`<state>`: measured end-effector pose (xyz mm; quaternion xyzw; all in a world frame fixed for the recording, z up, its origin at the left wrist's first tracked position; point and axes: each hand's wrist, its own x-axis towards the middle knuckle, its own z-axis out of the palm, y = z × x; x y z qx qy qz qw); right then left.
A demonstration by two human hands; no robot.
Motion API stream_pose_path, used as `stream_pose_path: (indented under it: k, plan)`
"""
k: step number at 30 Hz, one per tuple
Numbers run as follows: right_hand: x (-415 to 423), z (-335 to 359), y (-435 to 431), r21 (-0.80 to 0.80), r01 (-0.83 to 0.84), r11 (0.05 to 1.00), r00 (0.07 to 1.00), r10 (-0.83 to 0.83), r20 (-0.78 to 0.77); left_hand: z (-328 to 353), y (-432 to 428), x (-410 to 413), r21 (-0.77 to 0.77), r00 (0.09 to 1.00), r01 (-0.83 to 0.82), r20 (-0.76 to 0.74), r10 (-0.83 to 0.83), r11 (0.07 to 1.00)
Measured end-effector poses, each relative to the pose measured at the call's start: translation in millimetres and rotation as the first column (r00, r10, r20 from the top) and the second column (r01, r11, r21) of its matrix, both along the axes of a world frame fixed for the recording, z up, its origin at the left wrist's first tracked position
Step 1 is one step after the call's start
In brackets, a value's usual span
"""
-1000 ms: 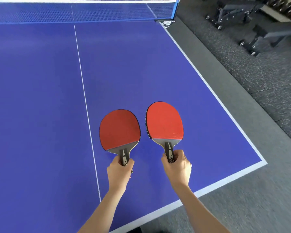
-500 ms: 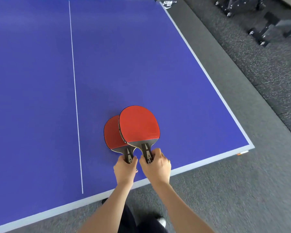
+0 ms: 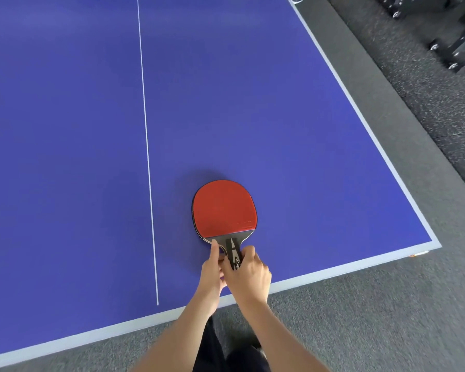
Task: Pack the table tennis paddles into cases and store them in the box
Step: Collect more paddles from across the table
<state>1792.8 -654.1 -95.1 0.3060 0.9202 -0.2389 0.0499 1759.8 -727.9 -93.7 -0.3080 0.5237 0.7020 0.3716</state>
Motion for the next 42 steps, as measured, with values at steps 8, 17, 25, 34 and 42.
stream_pose_path:
  k: [8,17,25,34,42]
  plan:
    - [2,-4,11,-0.079,0.0,0.997,0.99,-0.011,-0.142,3,4,-4,-0.017,0.986,0.077,-0.146,-0.079,0.997]
    - [-29,16,65,-0.798,0.396,0.455,0.874,-0.452,0.176,7,4,10,-0.167,0.957,0.154,-0.218,-0.189,0.974]
    - [48,16,141,-0.846,0.419,0.329,0.761,-0.636,0.129,30,60,76,-0.247,0.807,0.442,-0.31,-0.502,0.863]
    - [196,70,280,-0.902,0.358,0.24,0.552,-0.834,-0.003,63,202,171,-0.227,0.592,0.666,-0.418,-0.689,0.71]
    - [282,93,378,-0.92,0.345,0.186,0.325,-0.943,-0.068,92,319,222,-0.243,0.4,0.799,-0.467,-0.789,0.55]
